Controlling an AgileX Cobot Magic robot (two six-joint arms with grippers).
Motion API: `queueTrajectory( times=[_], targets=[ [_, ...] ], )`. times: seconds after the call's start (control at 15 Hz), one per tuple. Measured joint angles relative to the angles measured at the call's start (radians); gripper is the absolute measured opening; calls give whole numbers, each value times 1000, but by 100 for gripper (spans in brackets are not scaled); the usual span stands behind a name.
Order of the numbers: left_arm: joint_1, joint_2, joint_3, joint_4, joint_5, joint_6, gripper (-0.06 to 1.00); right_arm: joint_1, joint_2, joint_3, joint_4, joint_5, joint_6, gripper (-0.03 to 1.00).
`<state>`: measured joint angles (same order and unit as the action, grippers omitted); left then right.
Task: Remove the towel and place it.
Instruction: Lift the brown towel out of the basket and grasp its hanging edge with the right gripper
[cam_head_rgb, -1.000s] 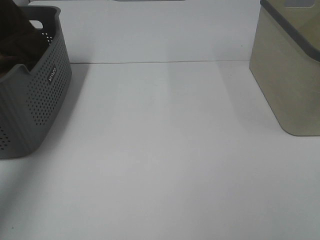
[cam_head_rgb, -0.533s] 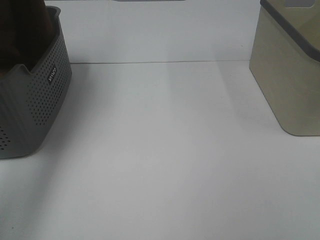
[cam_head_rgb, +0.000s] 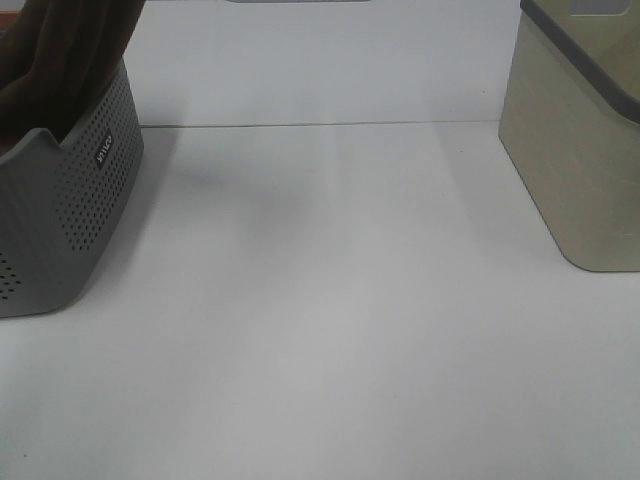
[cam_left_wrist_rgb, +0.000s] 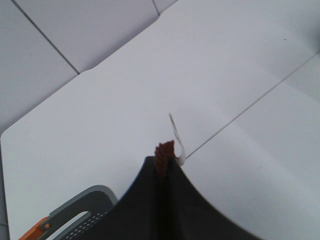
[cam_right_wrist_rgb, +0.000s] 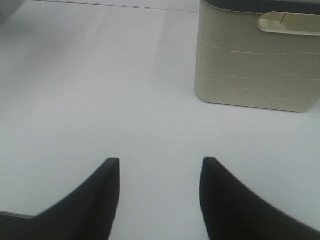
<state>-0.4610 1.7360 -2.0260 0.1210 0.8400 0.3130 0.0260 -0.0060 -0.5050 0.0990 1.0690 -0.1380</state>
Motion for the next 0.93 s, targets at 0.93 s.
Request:
queueTrajectory(
  times=[0.93],
  targets=[
    [-139, -81, 0, -107, 29, 22, 0, 0, 389, -5, 358, -24, -245, 48]
  ],
)
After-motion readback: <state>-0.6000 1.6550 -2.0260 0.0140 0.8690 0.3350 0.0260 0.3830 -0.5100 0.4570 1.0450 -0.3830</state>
